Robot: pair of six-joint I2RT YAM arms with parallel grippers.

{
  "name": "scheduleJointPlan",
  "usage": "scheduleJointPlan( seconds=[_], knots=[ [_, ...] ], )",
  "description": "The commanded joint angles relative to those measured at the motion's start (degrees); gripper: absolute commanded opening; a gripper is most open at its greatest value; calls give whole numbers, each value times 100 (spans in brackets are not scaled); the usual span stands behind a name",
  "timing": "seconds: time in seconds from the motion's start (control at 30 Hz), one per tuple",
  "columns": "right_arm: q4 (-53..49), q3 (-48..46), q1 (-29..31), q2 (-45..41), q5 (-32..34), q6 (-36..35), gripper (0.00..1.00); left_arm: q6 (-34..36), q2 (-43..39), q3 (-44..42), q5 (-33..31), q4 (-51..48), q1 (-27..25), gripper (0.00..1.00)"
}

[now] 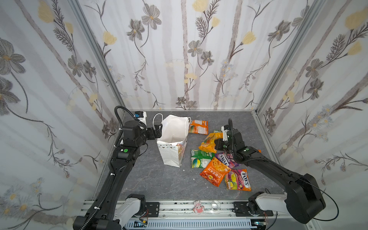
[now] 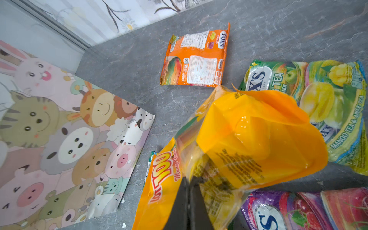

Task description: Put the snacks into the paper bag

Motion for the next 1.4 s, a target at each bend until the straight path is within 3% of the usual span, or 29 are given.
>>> scheduleJointPlan(
  seconds=[0.0,0.53,0.9,1.37],
  knots=[
    [161,85,42,-237,164,-83,0,-17,2,57,42,112,6,100],
    [-768,892,111,-628,244,-486,0,-13,-8,109,-137,-9,102,100],
    [-2041,2048,470,-646,451,-982,0,-75,-67,73,442,160,160,100],
    [-2906,3752,846,-481,436,-1407,0,-299,-5,-68,1304,529,155,100]
  ],
)
